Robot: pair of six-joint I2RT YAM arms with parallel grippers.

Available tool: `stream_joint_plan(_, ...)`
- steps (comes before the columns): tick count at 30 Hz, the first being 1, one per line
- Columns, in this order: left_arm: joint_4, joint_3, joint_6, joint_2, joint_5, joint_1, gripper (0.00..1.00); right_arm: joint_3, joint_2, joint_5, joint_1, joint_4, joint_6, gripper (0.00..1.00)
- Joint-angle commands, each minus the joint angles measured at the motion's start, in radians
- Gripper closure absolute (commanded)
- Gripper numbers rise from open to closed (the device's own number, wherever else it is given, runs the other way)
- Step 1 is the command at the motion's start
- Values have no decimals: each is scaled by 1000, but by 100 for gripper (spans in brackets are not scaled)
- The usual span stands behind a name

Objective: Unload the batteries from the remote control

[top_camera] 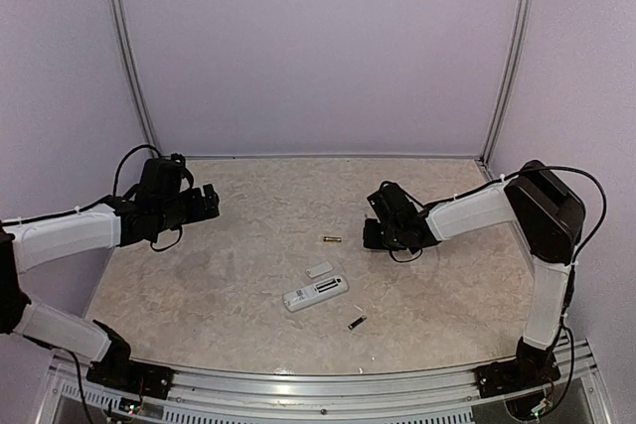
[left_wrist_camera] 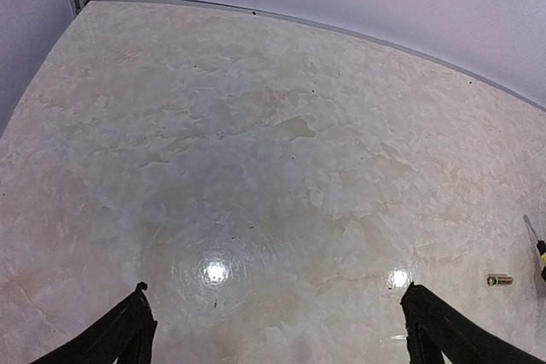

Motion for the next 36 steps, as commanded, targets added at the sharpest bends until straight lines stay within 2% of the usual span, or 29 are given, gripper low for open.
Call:
stream_joint_plan(1,15,-13,-7,8,8,1,2,-9,112,-36,32,-251,-27,81)
stream_joint_plan(4,12,-15,-6,0,5,1,2,0,131,-44,39,-258,-29,78)
stream_joint_plan(14,12,-35,1,-22,-4,1,1,13,112,-40,46,-276,-39,74)
stream_joint_plan(19,11,-38,11,-38,-17,1,1,39,55,-35,46,-289,-79,62)
stream_joint_plan(30,-18,-22,44,-82,-68,2,1,206,-85,87,43,-422,-216,23)
stream_joint_plan(33,-34,-9,56,-94,-85,2,1,248,-120,88,39,-441,-249,16)
stream_joint_plan(36,-53,1,75,-108,-115,3,1,281,-158,84,26,-450,-281,12)
